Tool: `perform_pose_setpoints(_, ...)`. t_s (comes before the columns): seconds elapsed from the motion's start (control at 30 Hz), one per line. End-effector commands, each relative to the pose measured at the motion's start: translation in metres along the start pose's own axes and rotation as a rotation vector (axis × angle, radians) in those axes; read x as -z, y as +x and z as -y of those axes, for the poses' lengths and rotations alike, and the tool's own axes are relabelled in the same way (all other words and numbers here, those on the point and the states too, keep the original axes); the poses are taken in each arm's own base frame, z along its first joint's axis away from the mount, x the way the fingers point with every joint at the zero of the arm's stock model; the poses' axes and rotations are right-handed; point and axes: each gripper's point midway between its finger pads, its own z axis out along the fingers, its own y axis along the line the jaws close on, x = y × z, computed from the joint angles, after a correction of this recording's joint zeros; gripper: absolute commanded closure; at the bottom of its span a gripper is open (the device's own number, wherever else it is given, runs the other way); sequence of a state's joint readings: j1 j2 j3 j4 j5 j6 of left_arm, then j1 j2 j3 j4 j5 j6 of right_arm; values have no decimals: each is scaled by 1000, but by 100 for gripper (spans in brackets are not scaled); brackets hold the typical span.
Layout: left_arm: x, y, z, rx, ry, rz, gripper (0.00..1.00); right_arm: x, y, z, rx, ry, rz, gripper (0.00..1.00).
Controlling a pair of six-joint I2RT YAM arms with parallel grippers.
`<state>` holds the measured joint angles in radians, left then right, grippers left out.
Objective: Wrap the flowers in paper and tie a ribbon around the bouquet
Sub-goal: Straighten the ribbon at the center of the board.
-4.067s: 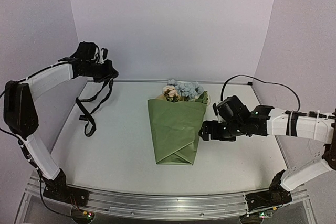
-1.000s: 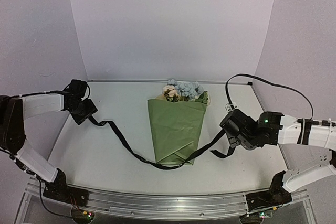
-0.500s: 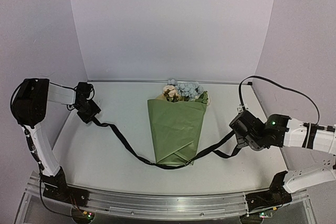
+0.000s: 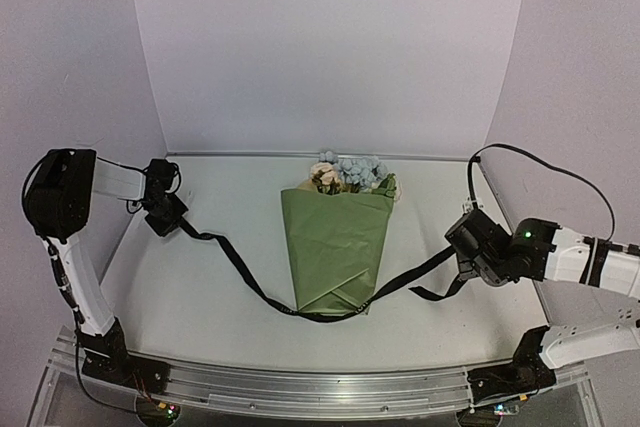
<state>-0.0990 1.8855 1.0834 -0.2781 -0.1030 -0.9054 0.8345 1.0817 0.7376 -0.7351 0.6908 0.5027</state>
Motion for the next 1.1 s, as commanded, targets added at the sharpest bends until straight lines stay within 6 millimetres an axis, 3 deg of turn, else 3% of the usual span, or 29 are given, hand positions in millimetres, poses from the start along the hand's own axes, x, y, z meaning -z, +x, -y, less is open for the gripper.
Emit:
perform_pose_setpoints(0.0, 40, -24, -23, -46, -97, 136, 100, 7, -13, 24, -40, 84, 27, 100)
perform_pose_setpoints(0.23, 112, -31, -70, -15, -149, 296, 100, 23, -24, 62, 26, 229, 35, 100)
perform_pose_setpoints(0.47, 149, -17, -112, 37, -182, 350, 100, 31, -17, 97, 99, 392, 47, 100)
perform_pose_setpoints(0.6, 169, -19, -123, 60, -187, 398, 100, 31, -19, 113, 100, 471, 44, 100)
perform_pose_setpoints(0.67, 175, -23, -115, 38, -143, 411, 100, 32, -19, 117, 78, 480, 36, 100)
perform_pose_setpoints(0.73, 170, -21, -94, -7, -59, 366, 99, 31, -20, 117, 61, 469, 23, 100)
perform_pose_setpoints(0.83, 149, -5, -64, -25, 46, 231, 83, 27, -19, 111, 55, 454, 3, 100)
perform_pose_setpoints(0.93, 127, 31, -42, -14, 119, 89, 62, 23, -14, 107, 34, 437, -16, 100)
perform_pose_setpoints(1.07, 121, 77, -12, -32, 163, 12, 44, 21, -11, 104, 13, 428, -26, 100)
